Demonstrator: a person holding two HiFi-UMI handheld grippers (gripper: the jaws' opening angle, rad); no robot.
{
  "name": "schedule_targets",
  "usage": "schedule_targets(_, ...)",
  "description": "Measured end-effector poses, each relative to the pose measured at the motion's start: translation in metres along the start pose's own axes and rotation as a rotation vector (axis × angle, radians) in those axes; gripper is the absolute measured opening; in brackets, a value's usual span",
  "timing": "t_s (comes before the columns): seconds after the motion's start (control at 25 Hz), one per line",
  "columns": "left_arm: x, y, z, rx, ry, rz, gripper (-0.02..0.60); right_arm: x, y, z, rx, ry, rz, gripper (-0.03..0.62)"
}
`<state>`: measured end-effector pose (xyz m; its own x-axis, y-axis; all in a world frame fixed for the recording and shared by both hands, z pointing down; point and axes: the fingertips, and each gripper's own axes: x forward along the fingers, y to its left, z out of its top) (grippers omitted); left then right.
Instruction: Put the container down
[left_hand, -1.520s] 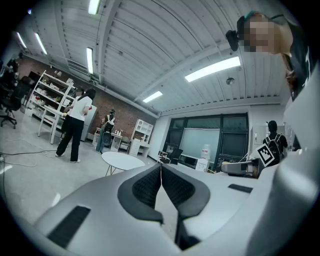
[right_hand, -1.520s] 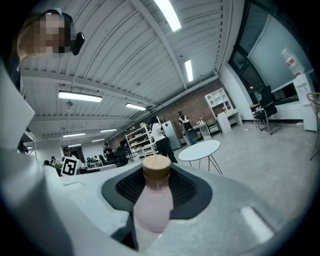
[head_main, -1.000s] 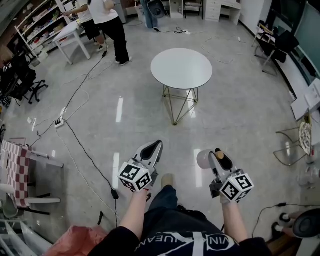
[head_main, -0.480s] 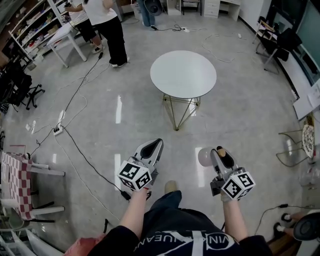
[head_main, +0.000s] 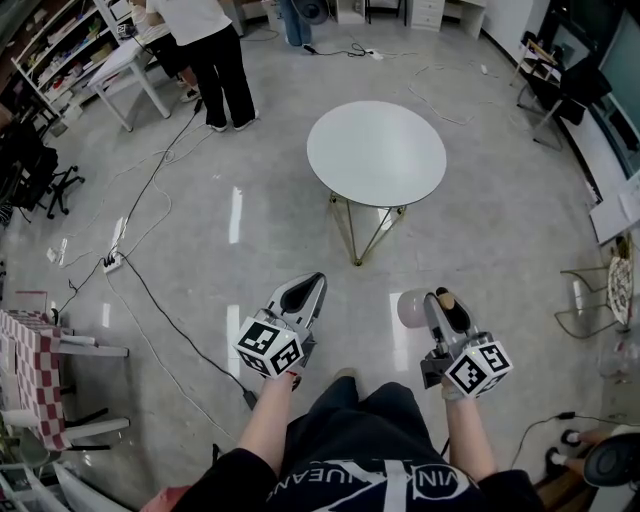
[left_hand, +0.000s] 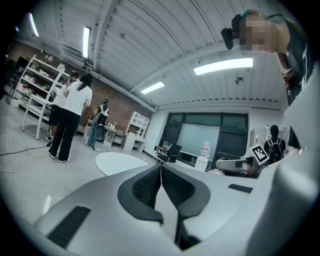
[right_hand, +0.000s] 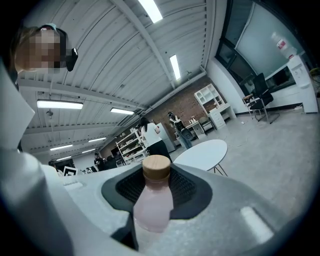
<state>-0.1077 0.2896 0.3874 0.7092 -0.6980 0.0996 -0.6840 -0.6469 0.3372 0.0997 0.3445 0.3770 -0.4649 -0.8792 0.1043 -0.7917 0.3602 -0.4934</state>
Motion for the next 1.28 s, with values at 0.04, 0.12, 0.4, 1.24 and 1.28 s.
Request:
schedule_targets(0.04, 0.000, 0.002, -0.001, -0.005, 0.001, 0.000, 0.015, 0.003, 0.000, 0.000, -0.002, 0.004, -0.001, 0.137)
schedule_targets(0.12, 0.000, 0.006, -0.004, -0.015, 0.004, 0.001, 0.015, 0.008, -0.001, 0.000, -0.005, 0.013, -0.004, 0.136)
schedule_targets(0.4, 0.005, 0.022, -0.012, -0.039, 0.017, 0.022, 0.015, 0.032, -0.012, -0.001, -0.004, 0.040, -0.006, 0.135)
schedule_targets(1.24, 0.101, 0.111, 0.031, -0.051, 0.027, 0.087, 0.015, 0.172, -0.066, 0.035, 0.000, 0.114, 0.094, 0.135)
schedule_targets(1.28, 0.106, 0.115, 0.034, -0.052, 0.025, 0.092, 0.015, 0.178, -0.068, 0.037, -0.002, 0.118, 0.097, 0.136)
